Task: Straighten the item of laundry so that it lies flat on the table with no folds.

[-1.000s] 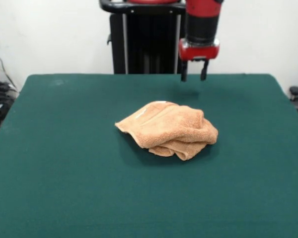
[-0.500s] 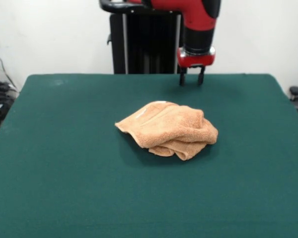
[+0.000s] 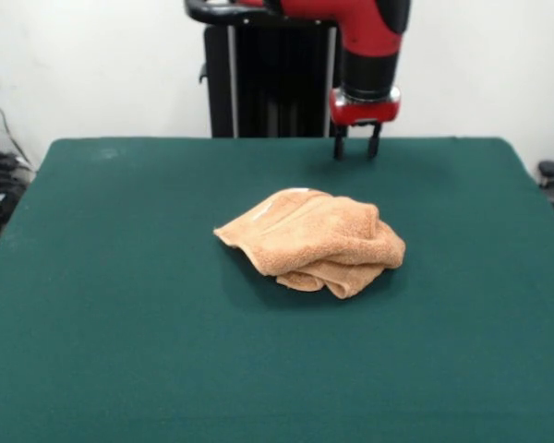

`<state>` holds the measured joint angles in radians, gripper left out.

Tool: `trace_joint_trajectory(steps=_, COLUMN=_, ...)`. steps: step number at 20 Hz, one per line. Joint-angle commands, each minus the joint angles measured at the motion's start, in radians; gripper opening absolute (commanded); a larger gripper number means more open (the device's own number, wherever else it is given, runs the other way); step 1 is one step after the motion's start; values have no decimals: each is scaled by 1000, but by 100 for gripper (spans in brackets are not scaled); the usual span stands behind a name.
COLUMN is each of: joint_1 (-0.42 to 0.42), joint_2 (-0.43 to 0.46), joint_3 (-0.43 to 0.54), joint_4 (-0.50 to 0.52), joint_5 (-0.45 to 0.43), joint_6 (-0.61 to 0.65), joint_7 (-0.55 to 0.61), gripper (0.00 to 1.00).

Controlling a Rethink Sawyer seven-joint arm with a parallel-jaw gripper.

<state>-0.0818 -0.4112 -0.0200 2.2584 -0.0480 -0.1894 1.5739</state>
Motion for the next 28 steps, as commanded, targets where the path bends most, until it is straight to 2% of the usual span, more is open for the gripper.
trace_joint_trajectory(steps=1, joint_1=51, joint_2=74, joint_3=68, joint_4=-83, joint_5=76, joint_6=-35, joint_7=250, gripper=100)
trace_joint_trajectory(steps=9, joint_1=92, joint_2=-53, joint_3=83, joint_4=-31, joint_5=133, joint_6=66, joint_7=275, gripper=100)
trace_joint_trajectory(steps=17, joint_1=107, joint_2=-94, joint_3=95, joint_4=15, joint_5=156, joint_6=37, joint_7=296, gripper=100)
trace_joint_trajectory(steps=28, joint_1=118, joint_2=-34, joint_3=123, joint_4=102, joint_5=137, joint_6=-158, joint_7=390, gripper=100)
